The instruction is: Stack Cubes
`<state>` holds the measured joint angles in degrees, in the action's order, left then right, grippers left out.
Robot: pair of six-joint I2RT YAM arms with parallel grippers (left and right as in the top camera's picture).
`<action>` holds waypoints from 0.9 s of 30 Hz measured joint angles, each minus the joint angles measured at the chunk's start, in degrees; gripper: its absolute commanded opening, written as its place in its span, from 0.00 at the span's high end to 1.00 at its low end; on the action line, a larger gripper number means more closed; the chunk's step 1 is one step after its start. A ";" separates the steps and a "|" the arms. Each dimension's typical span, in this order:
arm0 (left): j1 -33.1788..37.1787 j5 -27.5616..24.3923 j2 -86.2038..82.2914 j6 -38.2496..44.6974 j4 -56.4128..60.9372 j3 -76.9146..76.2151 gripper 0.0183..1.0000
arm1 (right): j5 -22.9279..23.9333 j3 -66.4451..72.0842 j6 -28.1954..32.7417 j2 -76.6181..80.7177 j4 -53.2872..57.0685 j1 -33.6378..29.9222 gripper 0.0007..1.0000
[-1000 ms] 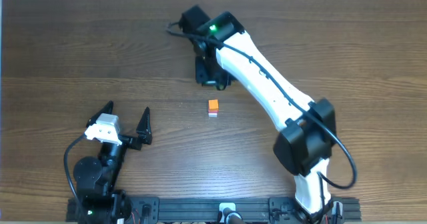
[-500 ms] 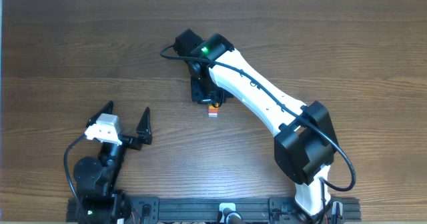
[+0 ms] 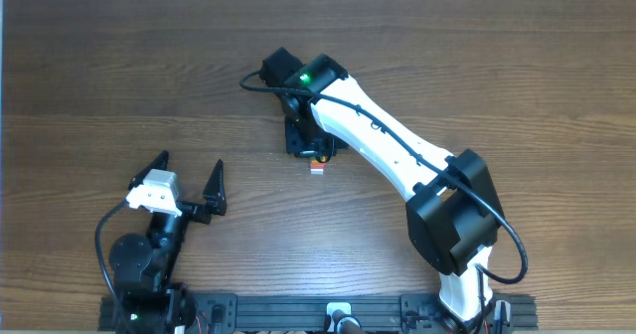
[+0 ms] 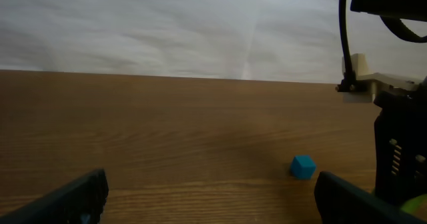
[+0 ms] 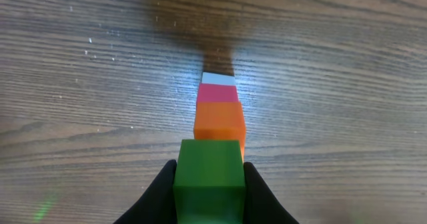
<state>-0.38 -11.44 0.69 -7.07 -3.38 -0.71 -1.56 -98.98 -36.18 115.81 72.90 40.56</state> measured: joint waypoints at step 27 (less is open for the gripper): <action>0.00 0.00 0.00 0.00 0.00 0.00 0.00 | 0.20 1.73 -1.53 0.00 -1.07 -0.17 0.99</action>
<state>-0.38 -11.44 0.69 -7.07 -3.38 -0.71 -1.37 -97.25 -37.71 115.81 71.83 40.38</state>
